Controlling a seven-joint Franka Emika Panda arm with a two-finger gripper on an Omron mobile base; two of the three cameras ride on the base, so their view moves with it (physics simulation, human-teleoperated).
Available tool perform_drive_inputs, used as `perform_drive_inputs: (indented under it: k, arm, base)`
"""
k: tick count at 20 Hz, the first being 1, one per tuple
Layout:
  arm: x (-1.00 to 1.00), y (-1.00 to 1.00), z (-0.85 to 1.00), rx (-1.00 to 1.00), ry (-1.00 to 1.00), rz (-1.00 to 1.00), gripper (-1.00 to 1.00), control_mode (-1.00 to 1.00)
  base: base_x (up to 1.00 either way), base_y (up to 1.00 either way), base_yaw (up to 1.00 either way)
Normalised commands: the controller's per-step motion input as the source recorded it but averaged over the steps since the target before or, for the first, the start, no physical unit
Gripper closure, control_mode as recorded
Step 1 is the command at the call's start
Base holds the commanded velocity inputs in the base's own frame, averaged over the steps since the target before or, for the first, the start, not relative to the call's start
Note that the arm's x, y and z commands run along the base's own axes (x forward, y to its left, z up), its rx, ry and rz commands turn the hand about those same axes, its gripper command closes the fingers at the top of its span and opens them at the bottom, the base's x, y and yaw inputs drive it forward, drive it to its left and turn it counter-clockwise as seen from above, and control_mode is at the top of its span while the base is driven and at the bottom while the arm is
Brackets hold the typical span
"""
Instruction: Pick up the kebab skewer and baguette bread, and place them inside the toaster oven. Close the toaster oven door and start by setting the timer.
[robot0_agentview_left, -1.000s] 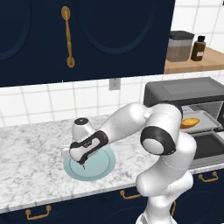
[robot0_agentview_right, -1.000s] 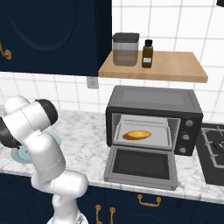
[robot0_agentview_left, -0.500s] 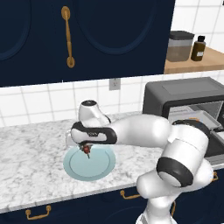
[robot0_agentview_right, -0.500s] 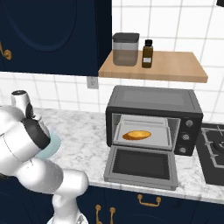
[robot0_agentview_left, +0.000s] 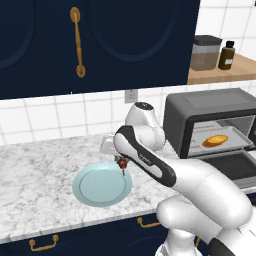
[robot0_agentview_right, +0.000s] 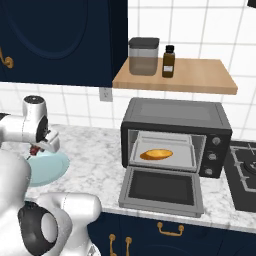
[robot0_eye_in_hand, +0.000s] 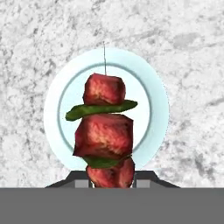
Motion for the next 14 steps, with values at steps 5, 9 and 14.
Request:
perform_drive_inputs:
  k: [5,9,14]
  arm:
    - [-0.52,-0.67,0.63,0.05,-0.08,-0.24,1.00,-1.00]
    - [-0.33,-0.68,0.51,0.02,-0.08,-0.30,1.00,-1.00]
    - [-0.24,-0.66,0.48,0.01,-0.10,-0.33,1.00,-1.00]
  base:
    - [0.00,0.00,0.00]
    - [0.00,0.00,0.00]
    - [0.00,0.00,0.00]
